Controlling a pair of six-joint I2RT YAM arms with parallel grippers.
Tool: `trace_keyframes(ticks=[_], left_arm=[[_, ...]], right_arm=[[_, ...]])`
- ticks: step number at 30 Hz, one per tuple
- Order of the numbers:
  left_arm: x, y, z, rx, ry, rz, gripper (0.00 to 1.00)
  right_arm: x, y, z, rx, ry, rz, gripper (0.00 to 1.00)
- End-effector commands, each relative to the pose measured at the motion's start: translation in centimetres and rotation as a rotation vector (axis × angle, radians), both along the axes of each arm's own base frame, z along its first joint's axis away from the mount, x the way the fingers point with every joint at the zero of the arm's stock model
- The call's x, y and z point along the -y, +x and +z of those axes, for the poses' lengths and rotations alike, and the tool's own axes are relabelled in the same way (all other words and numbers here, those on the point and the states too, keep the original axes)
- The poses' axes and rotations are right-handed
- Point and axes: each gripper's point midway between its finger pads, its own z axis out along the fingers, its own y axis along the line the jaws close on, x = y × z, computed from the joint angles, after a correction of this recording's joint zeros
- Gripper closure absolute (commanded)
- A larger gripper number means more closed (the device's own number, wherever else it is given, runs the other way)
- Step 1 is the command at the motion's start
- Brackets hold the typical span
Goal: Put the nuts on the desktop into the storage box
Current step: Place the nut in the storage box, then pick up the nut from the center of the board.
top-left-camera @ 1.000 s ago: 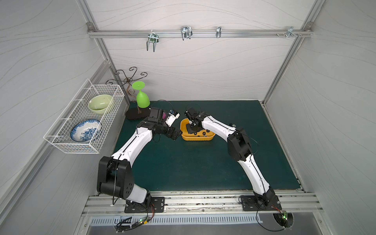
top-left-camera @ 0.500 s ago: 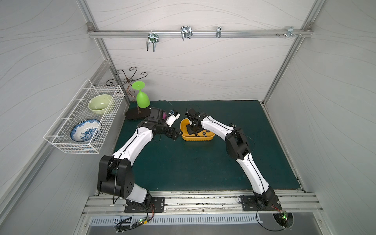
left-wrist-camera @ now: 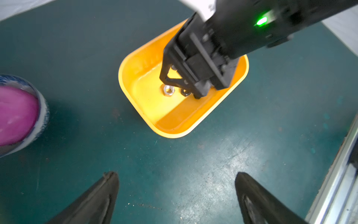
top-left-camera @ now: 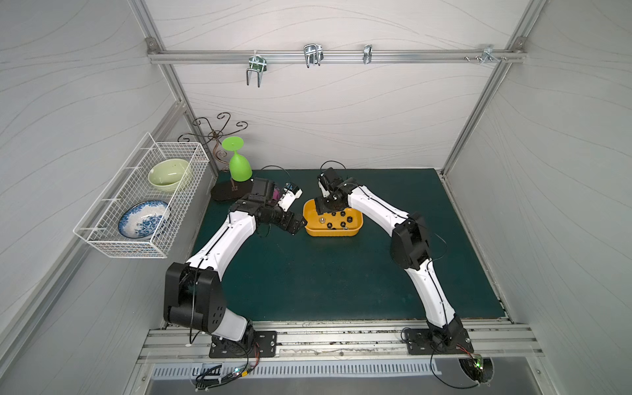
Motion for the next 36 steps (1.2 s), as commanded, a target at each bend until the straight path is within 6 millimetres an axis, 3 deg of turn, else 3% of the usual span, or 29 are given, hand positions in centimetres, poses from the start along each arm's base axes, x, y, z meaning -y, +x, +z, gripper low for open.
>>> trace_keyframes(ticks=[1, 9, 14, 20, 26, 31, 36], left_arm=[[0.6, 0.8, 4.3, 0.054, -0.066, 0.017, 0.02], [3.2, 0.8, 9.8, 0.129, -0.157, -0.009, 0.02], [6.2, 0.2, 10.7, 0.145, -0.123, -0.073, 0.02], [11.1, -0.8, 11.5, 0.161, -0.125, -0.176, 0.02], [16.1, -1.7, 11.2, 0.22, -0.091, -0.31, 0.02], [19.3, -1.4, 10.3, 0.204, -0.105, -0.366, 0.02], [20.8, 0.2, 8.0, 0.151, -0.093, -0.345, 0.02]], right_arm=[[1.9, -0.4, 7.1, 0.054, 0.085, -0.024, 0.28], [8.1, -1.0, 13.3, 0.118, 0.127, -0.113, 0.18], [12.8, -1.6, 15.0, 0.151, 0.111, -0.178, 0.17], [18.9, -2.3, 14.7, 0.143, 0.09, -0.27, 0.16], [24.1, -3.0, 12.7, 0.105, 0.061, -0.363, 0.16], [26.6, -2.8, 10.5, 0.057, 0.035, -0.399, 0.16], [27.7, -1.5, 8.2, 0.033, -0.007, -0.404, 0.18]])
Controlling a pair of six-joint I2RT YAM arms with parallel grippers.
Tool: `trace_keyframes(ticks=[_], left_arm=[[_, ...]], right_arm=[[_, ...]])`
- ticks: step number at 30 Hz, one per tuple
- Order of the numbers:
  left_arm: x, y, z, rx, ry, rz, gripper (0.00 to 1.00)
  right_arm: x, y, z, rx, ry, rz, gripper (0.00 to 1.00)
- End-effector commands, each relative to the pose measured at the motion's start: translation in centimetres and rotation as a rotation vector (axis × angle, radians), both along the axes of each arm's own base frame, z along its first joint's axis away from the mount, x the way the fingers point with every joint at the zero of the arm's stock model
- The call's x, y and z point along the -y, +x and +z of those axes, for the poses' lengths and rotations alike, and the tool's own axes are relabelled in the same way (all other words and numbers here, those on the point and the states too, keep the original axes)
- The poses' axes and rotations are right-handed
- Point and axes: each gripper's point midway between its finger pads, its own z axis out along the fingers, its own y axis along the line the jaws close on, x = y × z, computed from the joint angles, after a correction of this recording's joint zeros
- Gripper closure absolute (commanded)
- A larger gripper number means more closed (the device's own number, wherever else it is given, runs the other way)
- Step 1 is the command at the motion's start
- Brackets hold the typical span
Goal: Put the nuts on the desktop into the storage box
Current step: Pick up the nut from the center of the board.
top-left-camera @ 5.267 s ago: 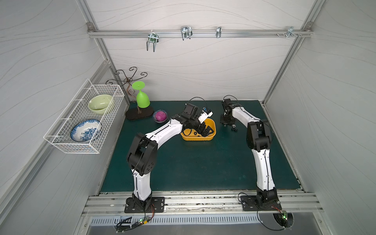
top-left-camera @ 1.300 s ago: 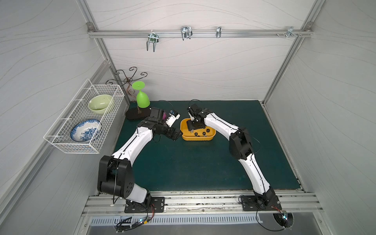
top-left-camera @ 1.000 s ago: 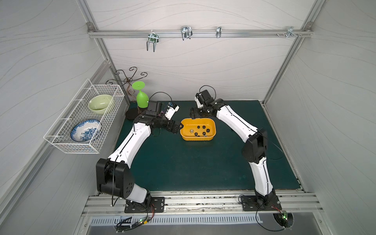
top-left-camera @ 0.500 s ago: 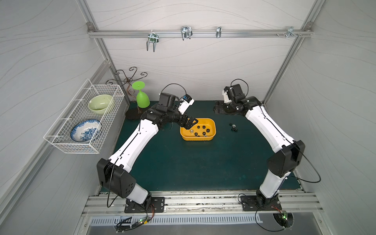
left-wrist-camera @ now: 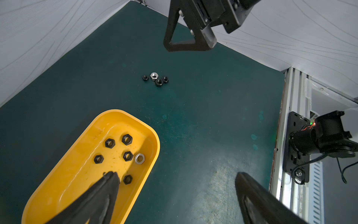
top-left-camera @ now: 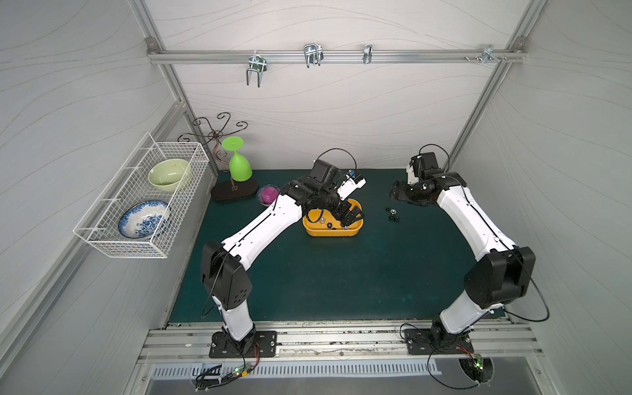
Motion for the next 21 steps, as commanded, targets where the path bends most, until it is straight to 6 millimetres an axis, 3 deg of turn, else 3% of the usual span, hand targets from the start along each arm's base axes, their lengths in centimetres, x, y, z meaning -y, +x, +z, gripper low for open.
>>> trace_keyframes(ticks=[1, 15, 17, 21], left_arm=[[1.2, 1.9, 0.5, 0.028, -0.029, 0.02, 0.02], [2.6, 3.8, -5.1, -0.074, 0.025, 0.057, 0.02], [2.8, 4.2, -4.5, -0.064, 0.015, 0.058, 0.02], [2.8, 4.1, -5.2, -0.072, 0.029, 0.048, 0.02]], right_arm=[[0.2, 1.3, -1.5, -0.016, -0.018, 0.02, 0.18], [-0.1, 7.5, -9.7, -0.128, -0.089, 0.116, 0.26], [0.0, 8.0, -11.0, -0.147, -0.104, 0.121, 0.28], [0.4, 9.1, -13.7, -0.187, -0.142, 0.131, 0.31]])
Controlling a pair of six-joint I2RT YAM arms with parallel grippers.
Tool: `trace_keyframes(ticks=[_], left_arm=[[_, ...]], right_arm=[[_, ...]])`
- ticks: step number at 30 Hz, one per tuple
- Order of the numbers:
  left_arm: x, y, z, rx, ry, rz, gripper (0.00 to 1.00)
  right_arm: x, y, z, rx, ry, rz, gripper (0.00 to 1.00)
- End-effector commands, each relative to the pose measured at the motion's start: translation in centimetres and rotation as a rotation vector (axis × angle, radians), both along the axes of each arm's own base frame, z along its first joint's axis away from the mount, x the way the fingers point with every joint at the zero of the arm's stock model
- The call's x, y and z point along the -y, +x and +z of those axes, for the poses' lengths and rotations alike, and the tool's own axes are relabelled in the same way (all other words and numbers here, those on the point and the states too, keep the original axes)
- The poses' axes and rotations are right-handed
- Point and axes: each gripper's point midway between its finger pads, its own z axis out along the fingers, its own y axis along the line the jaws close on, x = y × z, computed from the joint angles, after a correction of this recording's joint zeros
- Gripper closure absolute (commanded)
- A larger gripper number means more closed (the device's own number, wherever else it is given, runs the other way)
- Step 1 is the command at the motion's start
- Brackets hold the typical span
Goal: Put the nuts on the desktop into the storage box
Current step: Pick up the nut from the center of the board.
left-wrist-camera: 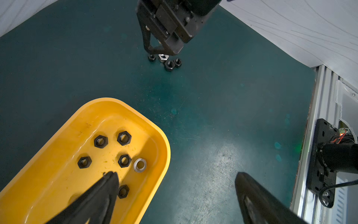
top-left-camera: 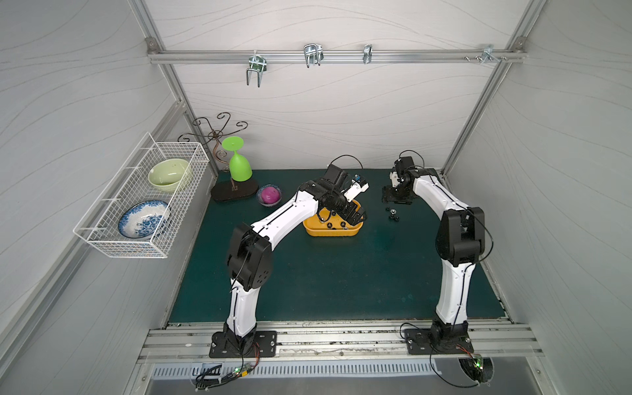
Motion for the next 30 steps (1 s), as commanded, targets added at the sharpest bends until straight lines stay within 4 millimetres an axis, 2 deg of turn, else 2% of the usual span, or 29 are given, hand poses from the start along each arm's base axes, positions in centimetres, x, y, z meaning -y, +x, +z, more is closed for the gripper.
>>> trace_keyframes(ticks=[1, 8, 10, 17, 21, 24, 30], left_arm=[[0.7, 0.9, 1.5, 0.05, -0.031, -0.005, 0.02], [0.4, 0.9, 1.5, 0.063, -0.015, -0.005, 0.02], [0.2, 0.4, 0.5, 0.043, 0.0, -0.008, 0.02], [-0.1, 0.0, 0.6, 0.043, 0.005, -0.015, 0.02], [-0.2, -0.1, 0.7, 0.05, 0.009, -0.027, 0.02], [-0.3, 0.1, 0.9, 0.065, 0.014, -0.025, 0.02], [-0.5, 0.2, 1.1, 0.081, 0.025, -0.03, 0.02]], right_arm=[[0.8, 0.9, -1.7, -0.026, -0.037, 0.015, 0.33], [1.1, 1.9, -5.3, -0.091, -0.045, 0.023, 0.39], [1.0, 2.1, -6.1, -0.106, -0.046, 0.027, 0.41], [1.2, 1.5, -8.6, -0.161, -0.064, 0.032, 0.46], [1.5, 1.1, -8.8, -0.173, -0.079, 0.029, 0.52], [1.4, 1.0, -8.5, -0.167, -0.08, 0.031, 0.61], [1.6, 1.1, -8.1, -0.156, -0.089, 0.035, 0.65]])
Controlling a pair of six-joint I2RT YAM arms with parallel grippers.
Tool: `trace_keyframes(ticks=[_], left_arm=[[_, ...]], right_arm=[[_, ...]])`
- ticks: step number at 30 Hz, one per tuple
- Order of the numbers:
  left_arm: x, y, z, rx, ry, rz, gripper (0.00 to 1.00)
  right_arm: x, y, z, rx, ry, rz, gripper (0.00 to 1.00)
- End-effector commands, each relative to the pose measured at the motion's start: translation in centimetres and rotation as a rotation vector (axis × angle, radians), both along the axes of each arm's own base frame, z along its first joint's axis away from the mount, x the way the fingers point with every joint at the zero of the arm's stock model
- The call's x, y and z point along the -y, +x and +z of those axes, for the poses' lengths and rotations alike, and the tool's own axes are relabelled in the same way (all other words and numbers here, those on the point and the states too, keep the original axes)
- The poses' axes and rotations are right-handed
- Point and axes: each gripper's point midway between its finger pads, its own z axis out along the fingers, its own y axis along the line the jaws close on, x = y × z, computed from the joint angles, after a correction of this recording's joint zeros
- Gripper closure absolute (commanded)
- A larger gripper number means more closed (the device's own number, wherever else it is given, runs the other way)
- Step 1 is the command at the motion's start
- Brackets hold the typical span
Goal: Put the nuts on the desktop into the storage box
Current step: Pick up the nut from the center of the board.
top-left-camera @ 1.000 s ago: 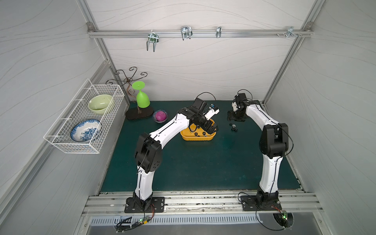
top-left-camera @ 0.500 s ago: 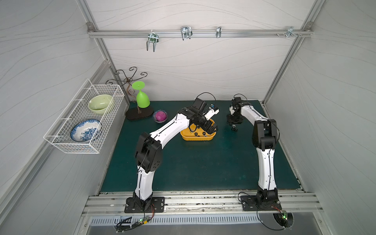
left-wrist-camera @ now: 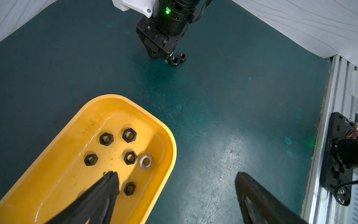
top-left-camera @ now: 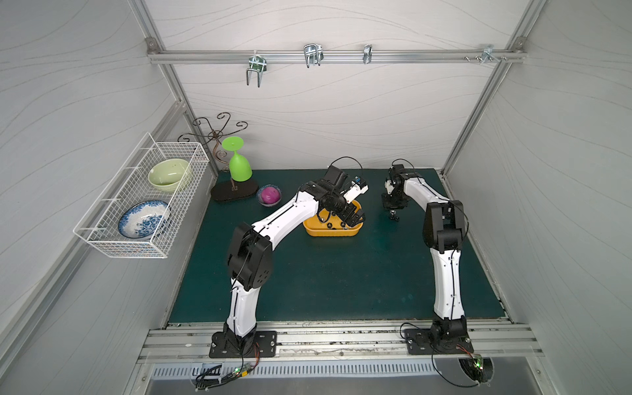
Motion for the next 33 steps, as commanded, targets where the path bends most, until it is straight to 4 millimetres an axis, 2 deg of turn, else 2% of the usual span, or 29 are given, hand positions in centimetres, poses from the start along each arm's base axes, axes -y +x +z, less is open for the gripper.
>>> trace_keyframes(ticks=[1, 6, 11, 20, 22, 27, 33], left_arm=[[0.0, 0.0, 1.9, 0.052, -0.013, -0.012, 0.02], [0.0, 0.0, 1.7, 0.05, -0.008, -0.013, 0.02], [-0.1, 0.1, 1.8, 0.053, -0.009, -0.015, 0.02], [-0.4, -0.2, 2.9, 0.079, 0.0, -0.036, 0.02], [-0.1, -0.2, 4.9, 0.109, -0.028, -0.047, 0.02], [-0.2, -1.0, 7.1, 0.135, -0.061, -0.07, 0.02], [-0.5, -2.6, 10.2, 0.161, -0.114, -0.105, 0.02]], right_arm=[[0.3, -1.2, -0.8, -0.051, -0.011, 0.003, 0.68], [0.1, -1.3, -0.9, -0.054, -0.01, 0.007, 0.77], [-0.2, -1.2, -0.1, -0.04, -0.02, 0.012, 0.78], [-0.5, -1.5, 4.1, 0.005, 0.027, -0.064, 0.77], [-0.6, -1.7, 5.2, 0.016, 0.03, -0.077, 0.77], [-1.5, -2.5, 8.3, 0.053, 0.049, -0.082, 0.76], [-3.4, -3.9, 11.1, 0.09, 0.068, -0.065, 0.76]])
